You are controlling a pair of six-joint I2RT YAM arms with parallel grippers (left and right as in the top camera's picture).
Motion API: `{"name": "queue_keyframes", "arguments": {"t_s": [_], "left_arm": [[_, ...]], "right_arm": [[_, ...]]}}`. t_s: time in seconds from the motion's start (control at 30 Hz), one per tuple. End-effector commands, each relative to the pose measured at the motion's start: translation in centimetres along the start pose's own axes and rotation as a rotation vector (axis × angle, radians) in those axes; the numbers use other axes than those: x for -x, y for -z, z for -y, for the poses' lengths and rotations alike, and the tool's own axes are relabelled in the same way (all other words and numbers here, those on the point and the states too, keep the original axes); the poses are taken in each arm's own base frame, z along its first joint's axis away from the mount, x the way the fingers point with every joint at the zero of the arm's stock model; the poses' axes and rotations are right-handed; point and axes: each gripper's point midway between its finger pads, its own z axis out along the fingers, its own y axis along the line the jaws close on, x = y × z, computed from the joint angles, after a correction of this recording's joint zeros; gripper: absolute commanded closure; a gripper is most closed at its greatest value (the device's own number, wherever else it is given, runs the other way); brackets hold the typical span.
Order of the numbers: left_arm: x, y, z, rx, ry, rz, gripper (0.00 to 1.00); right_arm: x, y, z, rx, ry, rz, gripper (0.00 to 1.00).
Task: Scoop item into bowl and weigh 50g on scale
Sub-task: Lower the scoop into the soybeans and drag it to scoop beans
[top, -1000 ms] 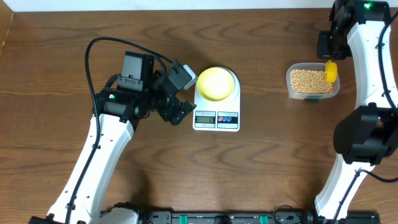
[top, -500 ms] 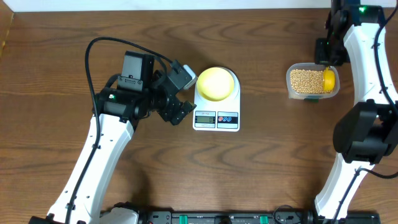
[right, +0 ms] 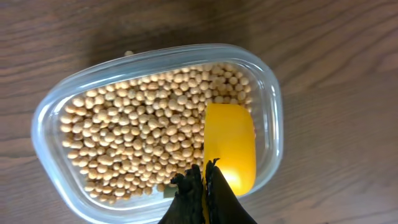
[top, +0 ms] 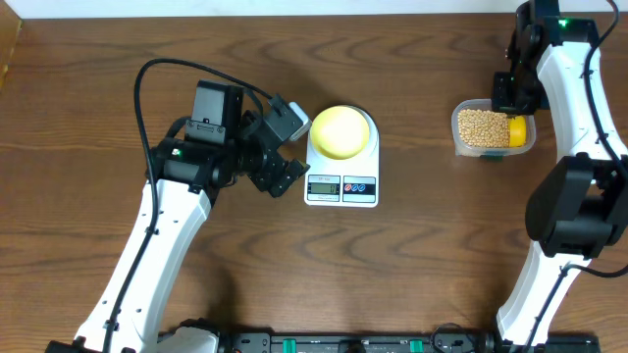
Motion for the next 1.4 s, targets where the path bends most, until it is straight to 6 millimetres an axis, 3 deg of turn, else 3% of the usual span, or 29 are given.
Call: {"name": "queue_keyframes", "arguments": {"t_s": [0.0,0.47,1.1,1.37], "left_arm": [[-0.5,-0.1,-0.1,0.005,-0.004,-0.008,0.12],[-0.5,-0.1,-0.1,0.005,-0.003,-0.008,0.12],[-0.5,-0.1,-0.1,0.005,-0.003,-0.008,0.12],[-0.5,-0.1,-0.1,0.005,-0.004,-0.008,0.12]], "right_arm": [[-0.1,-0.8,-1.3,0.075,0.025,-0.016,0.98],[0.0,-0.5,-3.0,0.206,0.067,-0.012,0.98],[0.5,0.5,-3.8,0.470,0.075,0.019,0.99],[0.6,0.6,-2.9,0.509,0.040,0.022,0.98]]}}
